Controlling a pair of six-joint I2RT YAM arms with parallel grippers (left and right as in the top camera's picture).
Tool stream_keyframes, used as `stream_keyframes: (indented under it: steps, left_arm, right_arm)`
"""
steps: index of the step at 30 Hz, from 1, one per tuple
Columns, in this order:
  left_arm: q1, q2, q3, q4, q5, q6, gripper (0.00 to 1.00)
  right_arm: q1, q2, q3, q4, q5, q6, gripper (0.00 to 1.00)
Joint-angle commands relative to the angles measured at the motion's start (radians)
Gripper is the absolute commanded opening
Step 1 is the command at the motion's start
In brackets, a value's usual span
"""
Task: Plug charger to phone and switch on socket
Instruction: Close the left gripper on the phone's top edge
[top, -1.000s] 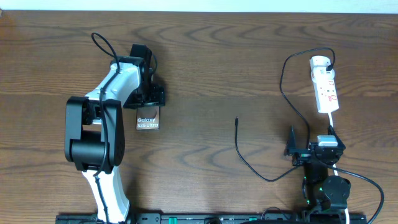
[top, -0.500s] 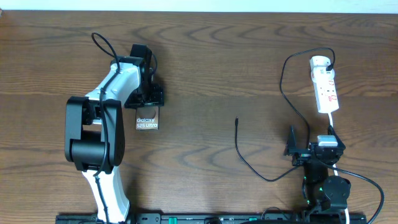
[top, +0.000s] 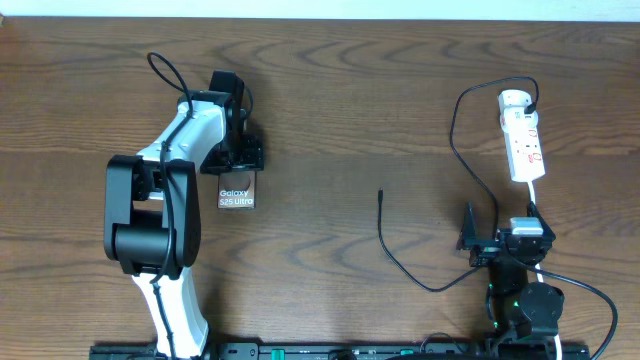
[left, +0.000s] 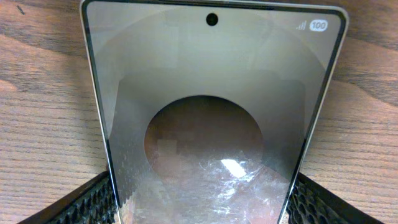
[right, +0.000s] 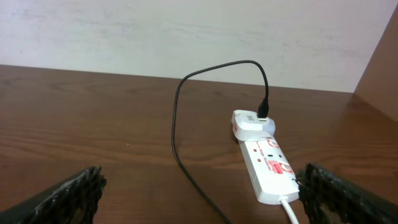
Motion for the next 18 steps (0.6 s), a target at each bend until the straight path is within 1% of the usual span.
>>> stream_keyframes:
  steps: [1, 13, 15, 18]
  left_arm:
    - [0.001, 0.018, -0.01, -0.002, -0.012, 0.01, 0.79]
    - [0.001, 0.018, -0.01, -0.002, -0.012, 0.01, 0.77]
    - [0.001, 0.018, -0.01, -0.002, -0.012, 0.01, 0.75]
    - [0.001, 0.018, -0.01, -0.002, -0.011, 0.01, 0.74]
  right_arm:
    - [0.016, -0.005, -0.001, -0.004, 0.004, -0.01, 0.99]
    - [0.016, -0.005, -0.001, -0.004, 0.004, -0.01, 0.99]
    - [0.016, -0.005, -0.001, -0.004, 0.004, -0.01, 0.99]
    - [0.016, -0.005, -0.001, -0.004, 0.004, -0.01, 0.99]
